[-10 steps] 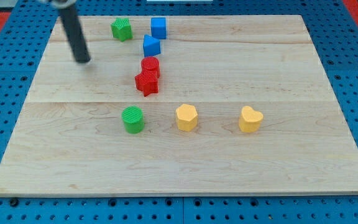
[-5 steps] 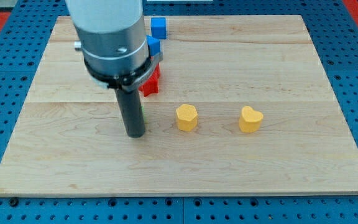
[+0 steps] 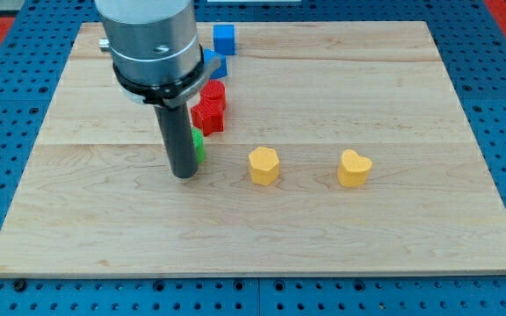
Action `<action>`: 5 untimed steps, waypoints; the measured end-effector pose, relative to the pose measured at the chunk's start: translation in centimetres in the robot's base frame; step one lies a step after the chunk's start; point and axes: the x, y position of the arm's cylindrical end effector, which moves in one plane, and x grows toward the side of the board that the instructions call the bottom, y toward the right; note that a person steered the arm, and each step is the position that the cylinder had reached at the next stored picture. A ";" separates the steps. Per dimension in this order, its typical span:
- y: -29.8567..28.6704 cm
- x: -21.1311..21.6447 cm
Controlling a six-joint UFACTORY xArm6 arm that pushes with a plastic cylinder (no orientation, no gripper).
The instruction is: Move the red circle into the red star
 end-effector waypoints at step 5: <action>6.0 6.2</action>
